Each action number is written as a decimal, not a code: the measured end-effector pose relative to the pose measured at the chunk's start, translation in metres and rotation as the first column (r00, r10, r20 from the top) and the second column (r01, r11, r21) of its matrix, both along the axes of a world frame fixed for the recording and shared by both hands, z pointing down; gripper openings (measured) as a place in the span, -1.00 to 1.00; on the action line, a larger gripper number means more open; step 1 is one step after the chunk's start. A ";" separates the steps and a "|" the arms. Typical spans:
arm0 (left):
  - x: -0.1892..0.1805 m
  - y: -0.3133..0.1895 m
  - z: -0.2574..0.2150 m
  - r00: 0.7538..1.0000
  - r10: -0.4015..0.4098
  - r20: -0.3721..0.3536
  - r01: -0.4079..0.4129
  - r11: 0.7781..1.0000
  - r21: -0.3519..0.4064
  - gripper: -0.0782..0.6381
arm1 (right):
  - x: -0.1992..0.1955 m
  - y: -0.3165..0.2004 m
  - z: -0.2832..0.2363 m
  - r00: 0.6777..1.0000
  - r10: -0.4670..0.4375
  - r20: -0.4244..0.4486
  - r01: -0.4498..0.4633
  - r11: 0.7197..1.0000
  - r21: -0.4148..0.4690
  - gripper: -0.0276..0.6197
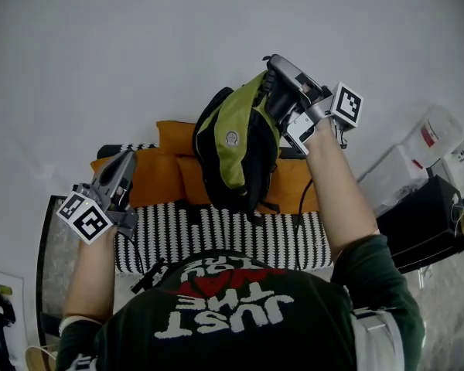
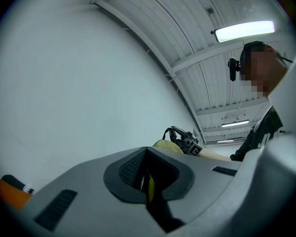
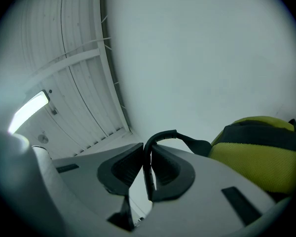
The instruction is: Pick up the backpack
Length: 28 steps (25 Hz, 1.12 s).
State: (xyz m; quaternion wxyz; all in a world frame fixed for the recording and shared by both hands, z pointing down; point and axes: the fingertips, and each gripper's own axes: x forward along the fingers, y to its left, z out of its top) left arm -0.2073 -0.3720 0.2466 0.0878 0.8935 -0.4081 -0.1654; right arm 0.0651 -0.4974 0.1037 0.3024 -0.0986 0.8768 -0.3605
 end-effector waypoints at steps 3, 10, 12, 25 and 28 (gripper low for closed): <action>0.001 0.000 -0.001 1.000 0.002 0.000 -0.002 1.000 0.002 -0.76 | 0.001 0.001 0.000 1.000 0.002 -0.001 -0.002 1.000 0.002 -0.70; 0.000 0.000 -0.004 1.000 -0.002 -0.005 0.002 1.000 -0.001 -0.76 | 0.000 0.000 0.001 1.000 -0.001 -0.002 0.001 1.000 -0.003 -0.70; 0.000 0.000 -0.004 1.000 -0.003 -0.006 0.003 1.000 -0.002 -0.76 | -0.001 0.000 0.001 1.000 -0.005 -0.003 0.005 1.000 -0.005 -0.70; 0.001 0.003 -0.005 1.000 -0.002 -0.010 0.002 1.000 0.003 -0.76 | -0.001 0.004 0.002 1.000 -0.007 -0.004 0.007 1.000 0.001 -0.70; 0.001 0.002 -0.005 1.000 -0.001 -0.011 0.001 1.000 0.003 -0.76 | -0.001 0.003 0.004 1.000 -0.006 -0.008 0.006 1.000 -0.001 -0.70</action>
